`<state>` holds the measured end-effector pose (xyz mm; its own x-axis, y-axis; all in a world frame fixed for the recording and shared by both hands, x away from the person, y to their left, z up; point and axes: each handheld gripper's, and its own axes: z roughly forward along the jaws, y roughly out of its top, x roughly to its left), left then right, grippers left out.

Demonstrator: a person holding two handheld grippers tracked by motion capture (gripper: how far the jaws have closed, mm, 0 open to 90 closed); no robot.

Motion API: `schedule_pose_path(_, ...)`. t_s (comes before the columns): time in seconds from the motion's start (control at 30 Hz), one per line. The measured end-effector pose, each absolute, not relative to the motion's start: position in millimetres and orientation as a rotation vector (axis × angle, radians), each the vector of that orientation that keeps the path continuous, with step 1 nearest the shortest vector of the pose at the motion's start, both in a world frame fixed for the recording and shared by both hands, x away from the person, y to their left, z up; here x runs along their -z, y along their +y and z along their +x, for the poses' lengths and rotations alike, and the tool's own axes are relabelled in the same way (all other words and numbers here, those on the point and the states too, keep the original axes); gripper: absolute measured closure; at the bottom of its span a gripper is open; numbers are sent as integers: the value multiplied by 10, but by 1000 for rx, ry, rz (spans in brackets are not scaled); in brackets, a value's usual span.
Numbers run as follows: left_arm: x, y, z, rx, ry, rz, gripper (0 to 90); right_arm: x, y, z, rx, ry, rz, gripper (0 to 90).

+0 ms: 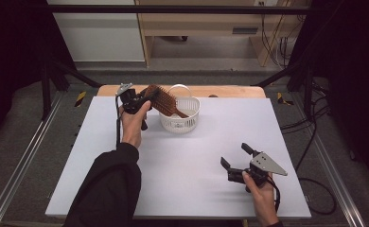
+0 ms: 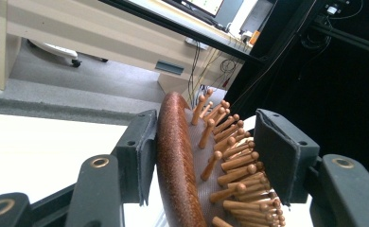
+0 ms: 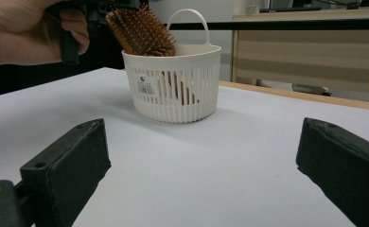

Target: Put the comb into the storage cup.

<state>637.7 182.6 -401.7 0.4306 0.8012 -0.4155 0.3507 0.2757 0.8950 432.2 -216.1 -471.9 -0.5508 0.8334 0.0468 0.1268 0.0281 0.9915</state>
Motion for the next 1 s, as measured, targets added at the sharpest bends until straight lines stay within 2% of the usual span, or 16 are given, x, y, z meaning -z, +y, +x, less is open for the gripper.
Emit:
schedule_pose_path(0.57, 3997, 1842, 6376, -482, 1163, 1352, 369, 4726, -2159, 4326, -1580, 1738, 988, 36)
schedule_pose_path(1.0, 3967, 1874, 6355, -539, 1170, 1344, 247, 4726, -2159, 4325, -1583, 1738, 989, 36)
